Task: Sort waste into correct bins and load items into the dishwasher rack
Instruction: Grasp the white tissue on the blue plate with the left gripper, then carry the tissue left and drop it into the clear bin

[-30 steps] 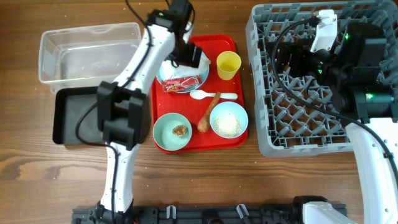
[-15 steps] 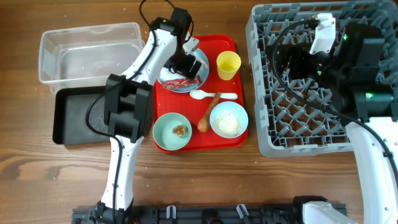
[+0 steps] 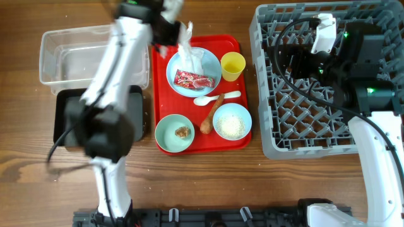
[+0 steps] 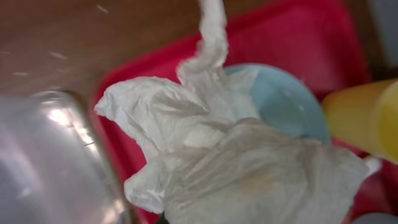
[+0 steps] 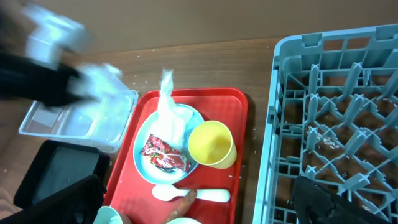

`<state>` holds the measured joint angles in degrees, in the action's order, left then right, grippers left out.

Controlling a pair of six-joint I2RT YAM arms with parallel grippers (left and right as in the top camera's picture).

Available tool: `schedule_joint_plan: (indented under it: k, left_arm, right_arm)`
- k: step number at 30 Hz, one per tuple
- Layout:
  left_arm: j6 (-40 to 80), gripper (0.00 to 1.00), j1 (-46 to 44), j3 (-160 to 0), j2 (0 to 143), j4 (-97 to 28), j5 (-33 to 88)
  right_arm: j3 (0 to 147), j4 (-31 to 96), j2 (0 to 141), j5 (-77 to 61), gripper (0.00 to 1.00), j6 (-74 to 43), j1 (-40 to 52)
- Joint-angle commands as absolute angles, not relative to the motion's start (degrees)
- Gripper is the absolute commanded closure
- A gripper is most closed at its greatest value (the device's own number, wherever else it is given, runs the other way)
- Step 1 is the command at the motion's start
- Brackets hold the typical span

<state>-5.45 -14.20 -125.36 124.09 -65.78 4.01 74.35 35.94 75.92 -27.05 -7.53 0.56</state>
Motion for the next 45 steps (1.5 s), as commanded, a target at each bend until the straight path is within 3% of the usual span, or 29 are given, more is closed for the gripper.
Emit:
schedule_joint_plan:
  k: [1,5,6,7,8,10,15,19,24,35,36,38,40,41,45]
  left_arm:
    - [-1.69,0.96,-5.82,-127.04,115.92,-69.97,4.23]
    - [-0.58,0.96,5.02,-122.87,118.91,-72.86,4.75]
    - [-0.6,0.8,6.33,-120.88,120.46,-71.46,4.73]
    - [-1.21,0.32,7.16,-119.15,122.52,-69.73,4.54]
    - [-1.21,0.0,7.64,-118.37,124.55,-68.29,3.46]
    - [-1.19,0.0,8.01,-118.34,127.24,-66.59,3.18]
    - [-1.23,0.0,6.11,-124.84,124.38,-67.59,4.56]
    - [-10.79,0.0,-3.38,-125.75,121.19,-68.79,7.94]
    - [-22.37,0.0,-17.85,-123.61,128.51,-66.96,7.64]
    - [-26.87,0.01,-22.26,-123.59,143.52,-60.58,7.68]
    - [-26.85,0.04,-22.28,-123.59,144.22,-60.73,7.68]
    - [-26.83,0.3,-22.28,-123.59,145.12,-61.06,7.66]
    - [-26.83,0.78,-22.28,-123.59,145.16,-61.06,7.66]
    - [-26.81,0.96,-22.22,-123.59,145.16,-61.06,7.66]
    - [-20.97,0.96,-21.61,-124.9,143.22,-60.84,4.73]
  right_arm:
    - [75.46,35.64,76.44,-28.56,0.0,-8.1,0.43]
    - [75.46,35.33,76.47,-28.56,0.0,-8.12,0.43]
    - [75.46,35.22,76.47,-28.56,0.0,-8.1,0.43]
    - [75.46,35.22,76.47,-28.56,0.0,-8.1,0.43]
    - [75.46,35.31,76.47,-28.56,0.0,-8.12,0.43]
    - [75.46,35.88,76.47,-28.56,0.0,-8.12,0.43]
    - [75.48,36.12,76.47,-28.56,0.0,-8.12,0.43]
    - [75.46,36.1,76.47,-28.49,0.0,-8.12,0.43]
    - [75.46,37.39,76.47,-28.36,0.0,-8.1,0.43]
    - [75.46,39.66,76.51,-28.36,0.0,-8.08,0.43]
    - [75.46,40.07,76.51,-28.36,0.0,-8.08,0.4]
    - [75.46,40.69,76.51,-28.36,0.0,-8.03,0.43]
    - [75.46,40.73,76.51,-28.36,0.0,-8.05,0.43]
    - [75.46,40.73,76.51,-28.36,0.0,-8.05,0.43]
    - [75.46,40.75,76.51,-28.34,0.0,-8.05,0.4]
